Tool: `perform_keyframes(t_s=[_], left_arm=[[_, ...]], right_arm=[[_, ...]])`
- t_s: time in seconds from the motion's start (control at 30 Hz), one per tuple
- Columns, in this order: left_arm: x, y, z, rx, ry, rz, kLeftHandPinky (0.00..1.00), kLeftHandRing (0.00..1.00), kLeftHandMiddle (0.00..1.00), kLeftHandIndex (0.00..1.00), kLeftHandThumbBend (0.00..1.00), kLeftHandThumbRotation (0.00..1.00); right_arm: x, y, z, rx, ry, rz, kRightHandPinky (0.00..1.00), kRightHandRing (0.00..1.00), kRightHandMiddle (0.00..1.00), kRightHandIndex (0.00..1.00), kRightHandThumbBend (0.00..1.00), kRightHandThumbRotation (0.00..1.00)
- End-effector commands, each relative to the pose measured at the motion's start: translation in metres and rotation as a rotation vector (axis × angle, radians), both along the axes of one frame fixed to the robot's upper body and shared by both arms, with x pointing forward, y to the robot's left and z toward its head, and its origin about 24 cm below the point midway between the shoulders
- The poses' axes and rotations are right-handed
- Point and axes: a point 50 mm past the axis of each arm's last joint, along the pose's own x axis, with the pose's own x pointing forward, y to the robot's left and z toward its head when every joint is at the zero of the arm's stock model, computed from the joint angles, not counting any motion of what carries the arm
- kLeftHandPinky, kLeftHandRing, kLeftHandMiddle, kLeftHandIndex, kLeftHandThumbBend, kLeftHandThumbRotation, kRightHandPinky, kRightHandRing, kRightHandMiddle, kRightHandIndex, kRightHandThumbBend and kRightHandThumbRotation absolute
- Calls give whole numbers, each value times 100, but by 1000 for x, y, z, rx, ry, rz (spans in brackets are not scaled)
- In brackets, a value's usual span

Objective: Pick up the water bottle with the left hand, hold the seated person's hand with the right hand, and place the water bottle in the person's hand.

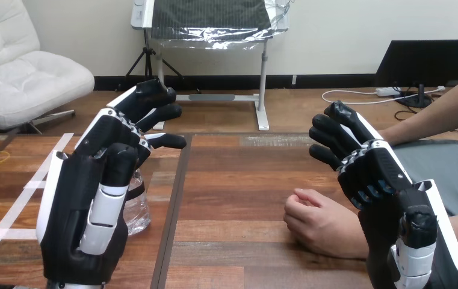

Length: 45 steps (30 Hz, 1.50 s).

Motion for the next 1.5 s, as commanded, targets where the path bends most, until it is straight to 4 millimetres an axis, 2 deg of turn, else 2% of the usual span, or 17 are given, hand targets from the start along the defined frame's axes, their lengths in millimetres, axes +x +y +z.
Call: perform_keyframes(t_s=[0.0, 0.6, 0.8, 0.9, 0.97, 1.07, 1.27, 1.47], left_arm=[[7, -4, 8, -17, -54, -5, 61, 77, 79, 78, 59, 79], [9, -5, 7, -8, -47, 2, 61, 77, 79, 77, 63, 76], [10, -4, 8, 24, -58, 43, 60, 77, 79, 78, 72, 60], [10, -4, 8, 50, -68, 67, 60, 78, 81, 80, 78, 48], [10, -4, 8, 63, -72, 79, 60, 79, 82, 81, 85, 37], [10, -4, 8, 95, -74, 104, 60, 80, 84, 83, 91, 28], [11, -2, 9, 152, -79, 139, 65, 84, 87, 86, 98, 12], [13, 2, 8, 188, -65, 176, 71, 88, 90, 88, 100, 4]], right_arm=[[5, -1, 13, -3, -72, 15, 87, 89, 88, 90, 83, 100], [6, -2, 12, -21, -76, 10, 87, 87, 88, 90, 80, 100], [6, -2, 12, -29, -80, 6, 86, 86, 87, 89, 78, 100], [7, -2, 11, -28, -79, 6, 85, 86, 87, 89, 78, 100], [7, -2, 11, -27, -78, 7, 85, 86, 87, 89, 78, 100], [7, -2, 11, -26, -78, 8, 85, 86, 87, 89, 77, 100], [7, -2, 11, -27, -77, 10, 85, 86, 86, 89, 77, 100], [7, -1, 11, -25, -73, 16, 85, 86, 86, 89, 77, 100]])
